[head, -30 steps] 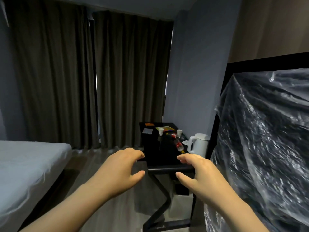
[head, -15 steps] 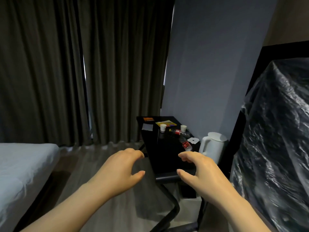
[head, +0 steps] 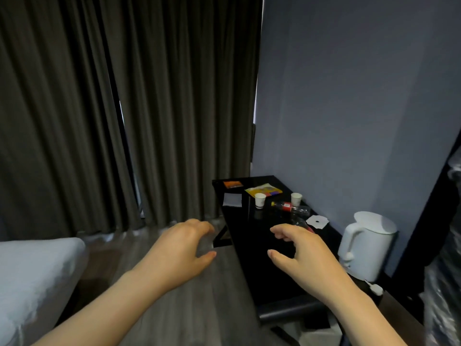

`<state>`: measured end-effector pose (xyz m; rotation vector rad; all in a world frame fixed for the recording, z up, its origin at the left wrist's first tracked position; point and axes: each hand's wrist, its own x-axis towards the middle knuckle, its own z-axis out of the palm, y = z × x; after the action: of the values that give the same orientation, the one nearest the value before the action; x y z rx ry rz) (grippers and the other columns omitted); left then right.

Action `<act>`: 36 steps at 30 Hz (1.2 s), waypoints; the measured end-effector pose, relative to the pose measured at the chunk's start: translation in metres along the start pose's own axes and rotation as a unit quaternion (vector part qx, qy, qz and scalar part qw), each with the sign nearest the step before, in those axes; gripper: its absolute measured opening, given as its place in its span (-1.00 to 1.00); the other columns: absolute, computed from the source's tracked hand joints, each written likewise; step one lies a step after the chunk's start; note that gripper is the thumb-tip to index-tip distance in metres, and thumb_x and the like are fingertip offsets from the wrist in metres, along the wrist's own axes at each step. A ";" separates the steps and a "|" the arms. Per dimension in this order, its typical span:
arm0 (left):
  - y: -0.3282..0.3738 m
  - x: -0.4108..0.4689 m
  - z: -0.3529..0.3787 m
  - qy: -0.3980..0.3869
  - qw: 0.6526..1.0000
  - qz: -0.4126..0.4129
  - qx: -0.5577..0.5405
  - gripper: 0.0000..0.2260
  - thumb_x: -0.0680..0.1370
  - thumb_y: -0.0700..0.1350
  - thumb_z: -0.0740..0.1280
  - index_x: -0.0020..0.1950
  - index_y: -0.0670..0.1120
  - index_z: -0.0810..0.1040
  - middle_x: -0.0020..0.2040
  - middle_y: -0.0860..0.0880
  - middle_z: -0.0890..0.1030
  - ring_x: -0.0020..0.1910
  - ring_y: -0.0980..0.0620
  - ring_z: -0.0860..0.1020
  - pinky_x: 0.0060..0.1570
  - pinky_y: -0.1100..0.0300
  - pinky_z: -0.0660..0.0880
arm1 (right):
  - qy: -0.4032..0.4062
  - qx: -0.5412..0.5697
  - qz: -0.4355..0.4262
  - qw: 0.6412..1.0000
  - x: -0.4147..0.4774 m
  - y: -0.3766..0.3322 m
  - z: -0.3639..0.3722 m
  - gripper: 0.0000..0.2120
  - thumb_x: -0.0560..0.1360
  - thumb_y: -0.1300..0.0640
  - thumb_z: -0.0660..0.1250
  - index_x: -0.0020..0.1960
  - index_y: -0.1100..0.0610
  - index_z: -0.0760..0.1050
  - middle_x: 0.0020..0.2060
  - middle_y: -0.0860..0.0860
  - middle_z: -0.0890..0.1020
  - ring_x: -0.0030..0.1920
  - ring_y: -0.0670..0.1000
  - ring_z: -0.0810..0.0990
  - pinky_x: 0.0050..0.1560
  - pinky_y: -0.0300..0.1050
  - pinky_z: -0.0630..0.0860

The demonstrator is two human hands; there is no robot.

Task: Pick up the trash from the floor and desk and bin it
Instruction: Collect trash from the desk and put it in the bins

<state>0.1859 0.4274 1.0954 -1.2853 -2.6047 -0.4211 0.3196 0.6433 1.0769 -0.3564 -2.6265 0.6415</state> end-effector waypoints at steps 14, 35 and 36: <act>-0.150 0.169 0.064 -0.046 0.997 0.054 -0.044 -0.57 0.49 0.09 0.33 0.34 0.03 0.43 0.24 0.06 0.51 0.21 0.12 0.49 0.19 0.26 0.40 | -0.013 -0.005 0.105 0.994 0.167 0.024 0.096 -0.53 0.46 -0.09 0.37 0.34 -0.15 0.38 0.14 -0.23 0.50 0.17 -0.22 0.46 0.10 -0.30 0.42; -0.313 0.406 0.171 -0.110 0.978 0.152 -0.089 -0.60 0.46 0.09 0.35 0.27 0.04 0.48 0.17 0.05 0.54 0.16 0.07 0.53 0.13 0.19 0.45 | 0.015 0.032 0.257 0.966 0.366 0.073 0.218 -0.48 0.45 -0.07 0.40 0.37 -0.13 0.35 0.17 -0.20 0.50 0.17 -0.23 0.44 0.05 -0.40 0.36; -0.317 0.419 0.177 -0.110 0.978 0.154 -0.087 -0.61 0.46 0.09 0.35 0.27 0.04 0.48 0.16 0.05 0.54 0.15 0.06 0.53 0.11 0.20 0.45 | 0.020 0.038 0.261 0.964 0.378 0.082 0.223 -0.48 0.45 -0.07 0.40 0.37 -0.12 0.35 0.17 -0.19 0.50 0.17 -0.22 0.45 0.06 -0.39 0.36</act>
<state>-0.3285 0.6142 1.0063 -1.8568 -2.5189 -0.4817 -0.1011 0.7560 0.9810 -1.0449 -2.4625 0.8828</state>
